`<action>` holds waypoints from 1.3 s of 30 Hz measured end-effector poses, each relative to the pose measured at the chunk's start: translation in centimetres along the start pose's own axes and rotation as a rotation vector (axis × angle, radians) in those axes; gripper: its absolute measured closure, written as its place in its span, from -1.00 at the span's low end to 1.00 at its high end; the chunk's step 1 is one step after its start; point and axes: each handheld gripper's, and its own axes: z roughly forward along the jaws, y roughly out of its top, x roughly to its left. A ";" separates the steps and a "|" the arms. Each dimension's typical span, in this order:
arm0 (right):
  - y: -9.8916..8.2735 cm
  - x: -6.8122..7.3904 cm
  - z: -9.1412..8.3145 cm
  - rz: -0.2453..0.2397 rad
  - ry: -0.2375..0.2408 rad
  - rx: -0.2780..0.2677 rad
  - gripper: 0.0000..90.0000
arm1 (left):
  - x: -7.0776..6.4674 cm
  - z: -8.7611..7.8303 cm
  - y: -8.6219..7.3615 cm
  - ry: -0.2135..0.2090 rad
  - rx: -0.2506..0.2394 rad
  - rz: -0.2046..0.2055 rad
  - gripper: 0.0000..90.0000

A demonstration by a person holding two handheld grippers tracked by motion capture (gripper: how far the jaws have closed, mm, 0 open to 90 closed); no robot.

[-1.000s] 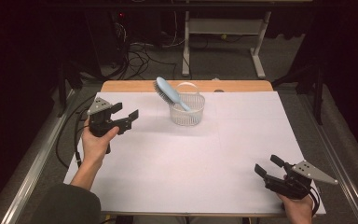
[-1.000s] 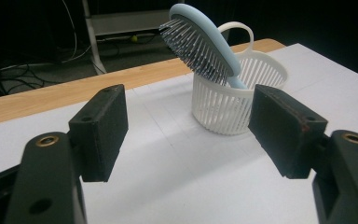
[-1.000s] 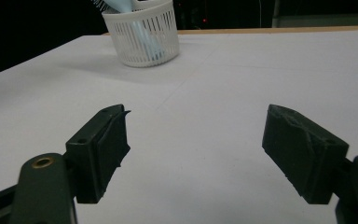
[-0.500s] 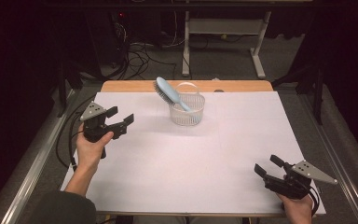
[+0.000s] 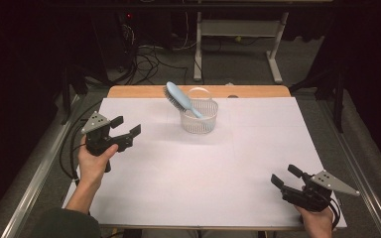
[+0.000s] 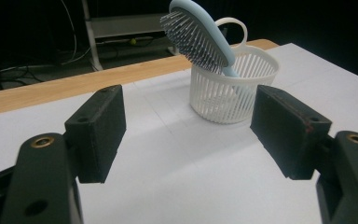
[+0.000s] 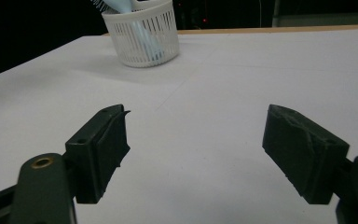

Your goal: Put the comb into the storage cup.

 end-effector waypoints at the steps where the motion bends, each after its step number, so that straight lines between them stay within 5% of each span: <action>1: 0.0 0.0 0.0 0.000 0.000 0.000 -0.49 | 0.0 -0.1 0.0 -0.001 -0.001 0.001 -0.40; 39: 0.0 0.0 0.0 0.001 0.000 -0.001 -0.50 | -0.3 -3.0 -1.6 0.000 -0.040 -0.010 -0.46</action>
